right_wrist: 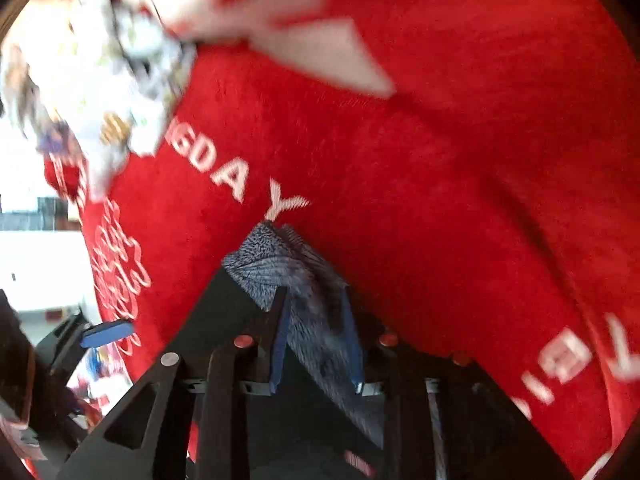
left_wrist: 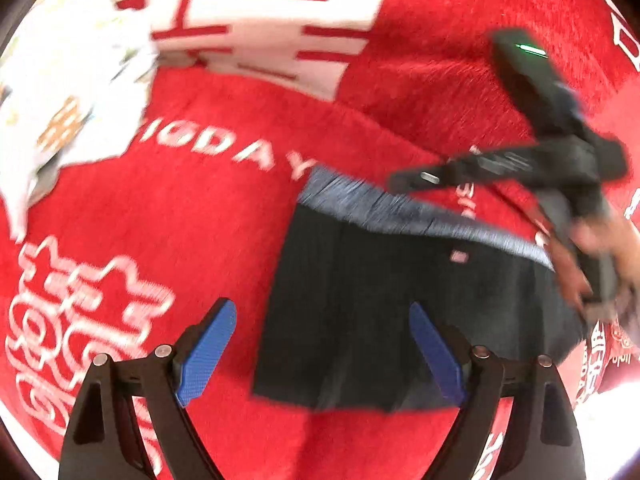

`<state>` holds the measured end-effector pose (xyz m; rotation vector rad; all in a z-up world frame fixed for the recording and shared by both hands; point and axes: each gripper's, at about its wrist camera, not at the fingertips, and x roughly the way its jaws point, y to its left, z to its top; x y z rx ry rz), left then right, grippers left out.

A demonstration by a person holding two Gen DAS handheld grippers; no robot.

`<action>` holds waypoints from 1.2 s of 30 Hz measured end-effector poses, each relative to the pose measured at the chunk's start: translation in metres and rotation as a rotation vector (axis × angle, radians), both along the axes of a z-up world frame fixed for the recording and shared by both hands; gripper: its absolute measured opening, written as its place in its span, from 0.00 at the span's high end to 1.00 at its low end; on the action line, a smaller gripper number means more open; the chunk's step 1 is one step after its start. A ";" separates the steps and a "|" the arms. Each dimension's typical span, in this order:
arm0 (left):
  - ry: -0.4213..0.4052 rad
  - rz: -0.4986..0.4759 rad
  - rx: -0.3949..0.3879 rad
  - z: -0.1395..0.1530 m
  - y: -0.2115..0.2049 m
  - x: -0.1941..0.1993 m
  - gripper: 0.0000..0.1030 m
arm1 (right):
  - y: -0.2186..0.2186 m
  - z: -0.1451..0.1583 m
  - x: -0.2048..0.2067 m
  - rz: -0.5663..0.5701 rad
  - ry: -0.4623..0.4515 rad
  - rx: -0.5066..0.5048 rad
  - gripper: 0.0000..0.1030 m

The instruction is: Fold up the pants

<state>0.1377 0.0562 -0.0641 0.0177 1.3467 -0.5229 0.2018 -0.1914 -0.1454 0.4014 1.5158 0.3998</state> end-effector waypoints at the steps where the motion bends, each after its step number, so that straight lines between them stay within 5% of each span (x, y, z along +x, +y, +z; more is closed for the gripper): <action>1: -0.003 0.003 0.016 -0.002 -0.009 0.007 0.13 | -0.015 0.012 -0.013 -0.057 -0.008 0.017 0.72; 4: -0.010 0.011 0.073 -0.028 -0.041 0.027 0.13 | -0.042 0.024 -0.049 -0.163 0.019 0.053 0.72; 7: 0.007 0.067 0.193 -0.058 -0.056 0.043 0.13 | -0.075 0.003 -0.082 -0.250 0.065 -0.075 0.76; 12: -0.021 0.081 0.208 -0.039 -0.058 0.051 0.13 | -0.180 -0.008 -0.134 -0.635 0.109 -0.223 0.72; 15: -0.038 0.032 0.150 -0.012 -0.069 0.035 0.13 | -0.219 0.019 -0.192 -0.769 0.067 -0.054 0.67; 18: -0.008 -0.029 0.127 -0.007 -0.091 0.005 0.13 | -0.228 0.043 -0.258 -0.857 0.071 0.046 0.40; 21: 0.069 -0.060 0.179 -0.034 -0.107 -0.026 0.13 | -0.220 0.046 -0.327 -0.998 0.128 0.172 0.40; 24: 0.016 -0.055 0.190 -0.040 -0.109 -0.042 0.11 | -0.216 0.030 -0.381 -1.128 0.213 0.267 0.40; 29: 0.025 -0.077 0.212 -0.040 -0.109 -0.048 0.11 | -0.211 0.005 -0.400 -1.205 0.240 0.303 0.40; 36: 0.017 -0.071 0.236 -0.041 -0.120 -0.043 0.10 | -0.199 0.019 -0.407 -1.210 0.193 0.309 0.42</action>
